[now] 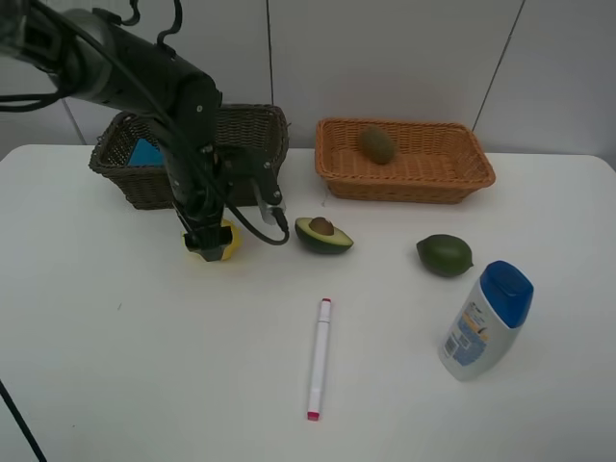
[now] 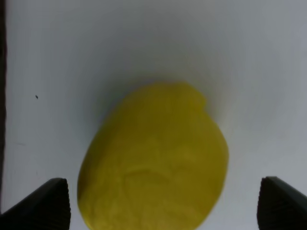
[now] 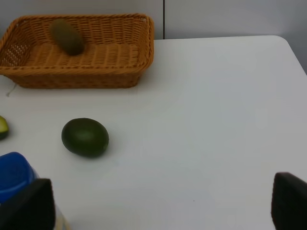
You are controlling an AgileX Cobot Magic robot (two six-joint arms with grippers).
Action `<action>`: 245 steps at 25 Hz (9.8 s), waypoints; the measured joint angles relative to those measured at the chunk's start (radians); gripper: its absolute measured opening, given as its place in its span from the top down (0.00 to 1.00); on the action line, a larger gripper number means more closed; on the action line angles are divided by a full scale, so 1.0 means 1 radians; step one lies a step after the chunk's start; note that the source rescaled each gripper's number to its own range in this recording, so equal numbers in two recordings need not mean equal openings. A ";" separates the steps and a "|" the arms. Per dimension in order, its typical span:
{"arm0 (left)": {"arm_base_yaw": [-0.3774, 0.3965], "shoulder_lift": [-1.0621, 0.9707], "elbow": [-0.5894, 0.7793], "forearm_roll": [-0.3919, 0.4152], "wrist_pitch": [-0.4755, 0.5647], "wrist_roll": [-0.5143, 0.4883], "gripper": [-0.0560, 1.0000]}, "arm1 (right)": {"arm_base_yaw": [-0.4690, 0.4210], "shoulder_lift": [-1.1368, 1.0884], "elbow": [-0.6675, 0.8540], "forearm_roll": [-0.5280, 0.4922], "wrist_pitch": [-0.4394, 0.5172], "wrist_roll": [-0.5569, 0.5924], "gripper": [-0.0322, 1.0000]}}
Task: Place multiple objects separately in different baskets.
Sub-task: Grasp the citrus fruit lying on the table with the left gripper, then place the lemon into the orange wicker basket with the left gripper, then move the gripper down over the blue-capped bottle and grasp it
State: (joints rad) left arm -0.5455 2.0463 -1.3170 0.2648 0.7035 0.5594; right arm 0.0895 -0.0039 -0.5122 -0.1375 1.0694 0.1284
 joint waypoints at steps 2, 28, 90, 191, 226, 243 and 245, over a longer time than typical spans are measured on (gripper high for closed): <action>0.015 0.026 -0.022 0.000 -0.028 -0.018 0.00 | 0.000 0.000 0.000 0.000 0.000 0.000 0.01; 0.003 0.139 -0.082 0.034 -0.006 -0.214 0.26 | 0.000 0.000 0.000 -0.001 0.000 0.000 0.01; 0.055 -0.027 -0.637 -0.074 0.493 -0.762 0.00 | 0.000 0.000 0.000 -0.001 0.000 0.000 0.01; 0.514 -2.053 0.807 -0.433 0.360 -0.464 0.00 | 0.298 1.298 -0.506 0.161 0.146 -0.020 0.01; 0.514 -2.053 0.807 -0.433 0.360 -0.464 0.00 | 0.313 1.382 -0.227 0.208 -0.050 -0.064 0.01; 0.514 -2.053 0.807 -0.433 0.359 -0.464 0.00 | 0.313 1.441 -0.226 0.205 -0.166 -0.111 0.01; 0.514 -2.053 0.807 -0.433 0.359 -0.464 0.00 | 0.313 1.455 -0.226 0.205 -0.168 -0.112 0.01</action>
State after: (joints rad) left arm -0.0311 -0.0068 -0.5105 -0.1681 1.0630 0.0951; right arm 0.4021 1.4509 -0.7381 0.0672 0.9010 0.0163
